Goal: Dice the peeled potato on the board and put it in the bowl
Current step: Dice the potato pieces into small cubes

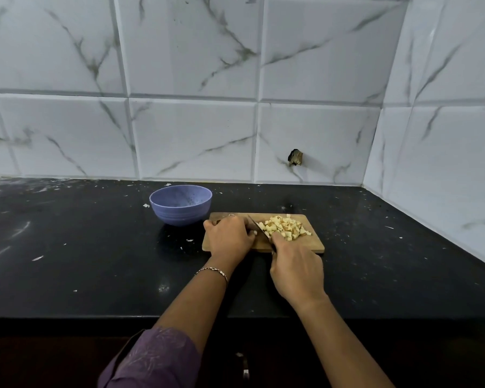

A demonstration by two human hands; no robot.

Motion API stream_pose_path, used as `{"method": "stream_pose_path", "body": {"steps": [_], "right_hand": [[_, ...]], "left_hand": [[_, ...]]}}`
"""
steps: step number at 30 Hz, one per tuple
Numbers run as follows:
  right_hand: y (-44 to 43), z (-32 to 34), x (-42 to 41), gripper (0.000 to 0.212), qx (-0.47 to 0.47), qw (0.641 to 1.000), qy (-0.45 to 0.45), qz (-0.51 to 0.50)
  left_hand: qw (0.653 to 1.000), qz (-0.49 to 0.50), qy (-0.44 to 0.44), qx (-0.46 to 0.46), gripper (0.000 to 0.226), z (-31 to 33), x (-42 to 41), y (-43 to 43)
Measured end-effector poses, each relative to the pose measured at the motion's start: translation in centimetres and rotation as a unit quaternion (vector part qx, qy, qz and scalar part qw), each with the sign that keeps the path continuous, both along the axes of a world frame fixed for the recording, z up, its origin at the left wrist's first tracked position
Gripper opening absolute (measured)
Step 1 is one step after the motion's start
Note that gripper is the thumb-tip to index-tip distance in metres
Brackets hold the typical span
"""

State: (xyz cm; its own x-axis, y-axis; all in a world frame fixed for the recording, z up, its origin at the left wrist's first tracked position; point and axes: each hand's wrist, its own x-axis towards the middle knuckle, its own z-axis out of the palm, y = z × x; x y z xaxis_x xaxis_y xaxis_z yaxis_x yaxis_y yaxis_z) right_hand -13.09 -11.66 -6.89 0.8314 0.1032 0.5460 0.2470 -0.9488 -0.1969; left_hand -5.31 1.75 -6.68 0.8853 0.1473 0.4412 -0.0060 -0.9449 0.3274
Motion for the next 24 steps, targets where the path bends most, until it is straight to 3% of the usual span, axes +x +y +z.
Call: {"method": "stream_pose_path", "body": {"steps": [5, 10, 14, 19, 24], "right_hand": [[-0.06, 0.17, -0.19, 0.014, 0.029, 0.999, -0.009, -0.023], [-0.25, 0.33, -0.82, 0.009, 0.023, 0.998, -0.011, -0.05], [-0.37, 0.41, -0.97, 0.008, 0.042, 0.998, -0.015, -0.048], [-0.44, 0.32, -0.89, 0.008, 0.05, 0.997, -0.019, -0.056], [-0.38, 0.34, -0.64, 0.01, 0.053, 0.997, -0.016, -0.062]], "left_hand": [[0.999, -0.006, -0.029, -0.017, 0.01, 0.01, -0.39, -0.36], [0.997, -0.02, -0.068, 0.026, 0.045, -0.09, -0.64, -0.53], [0.992, -0.043, -0.069, 0.097, 0.027, -0.01, -0.78, -0.77], [0.986, -0.082, -0.056, 0.134, 0.031, 0.03, -0.83, -0.85], [0.986, -0.111, -0.06, 0.111, 0.045, -0.11, -0.97, -1.1]]}}
